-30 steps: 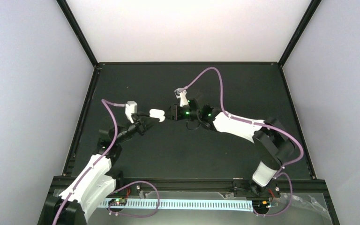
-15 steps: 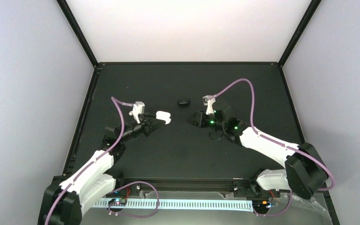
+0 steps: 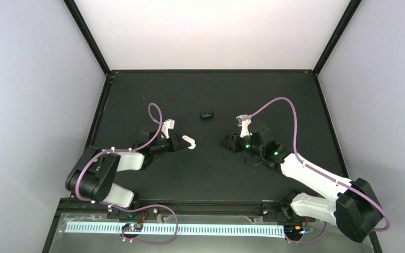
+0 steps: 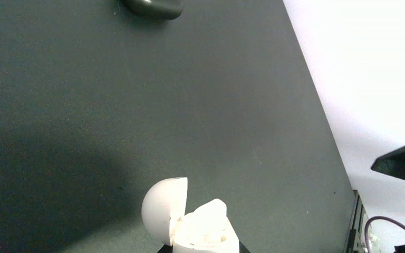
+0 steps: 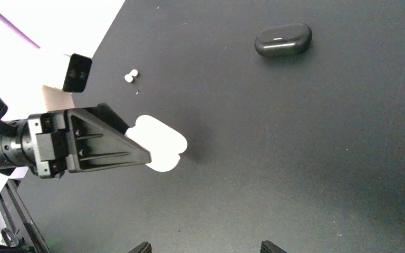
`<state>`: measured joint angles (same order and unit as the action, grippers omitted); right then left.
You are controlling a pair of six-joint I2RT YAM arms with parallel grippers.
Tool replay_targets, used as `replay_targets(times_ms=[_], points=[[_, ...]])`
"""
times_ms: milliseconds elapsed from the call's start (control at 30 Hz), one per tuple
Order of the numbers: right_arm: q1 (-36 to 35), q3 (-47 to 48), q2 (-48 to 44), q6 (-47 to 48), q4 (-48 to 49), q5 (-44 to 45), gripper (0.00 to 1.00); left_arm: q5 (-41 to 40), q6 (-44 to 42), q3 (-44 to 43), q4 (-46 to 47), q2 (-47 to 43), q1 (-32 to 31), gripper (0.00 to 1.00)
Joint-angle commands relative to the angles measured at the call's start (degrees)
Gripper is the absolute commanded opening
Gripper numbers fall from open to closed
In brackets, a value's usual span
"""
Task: Insert the wireless bluetooth earbuds into the charging case
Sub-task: Place the charging case at the center of the board.
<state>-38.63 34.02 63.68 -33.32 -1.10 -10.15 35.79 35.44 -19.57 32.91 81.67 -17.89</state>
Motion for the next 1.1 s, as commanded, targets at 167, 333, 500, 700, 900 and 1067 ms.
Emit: replay_targets(times_ms=[167, 333, 500, 700, 900, 1067], points=[[0.0, -0.1, -1.2, 1.8, -2.1, 1.1, 0.54, -0.5, 2.4, -3.4, 6.5, 9.3, -0.7, 0.04], [0.0, 0.0, -1.2, 2.1, -2.5, 1.4, 0.55, -2.0, 1.2, -3.8, 3.3, 11.5, -0.7, 0.15], [0.0, 0.2, -1.2, 2.3, -2.8, 1.4, 0.55, -3.1, 0.9, -3.6, 1.4, 12.2, -0.7, 0.37], [0.0, 0.5, -1.7, 2.9, -3.2, 1.8, 0.56, -7.3, -1.8, -3.2, -8.3, 7.3, -0.7, 0.63], [0.0, 0.8, -1.8, 3.2, -3.3, 1.3, 0.57, -15.5, -5.2, -3.2, -23.7, -5.1, -0.4, 0.98], [0.1, 1.3, -2.3, 3.4, -3.3, 0.5, 0.57, -19.8, -7.0, -4.1, -33.8, -14.5, 0.4, 0.99]])
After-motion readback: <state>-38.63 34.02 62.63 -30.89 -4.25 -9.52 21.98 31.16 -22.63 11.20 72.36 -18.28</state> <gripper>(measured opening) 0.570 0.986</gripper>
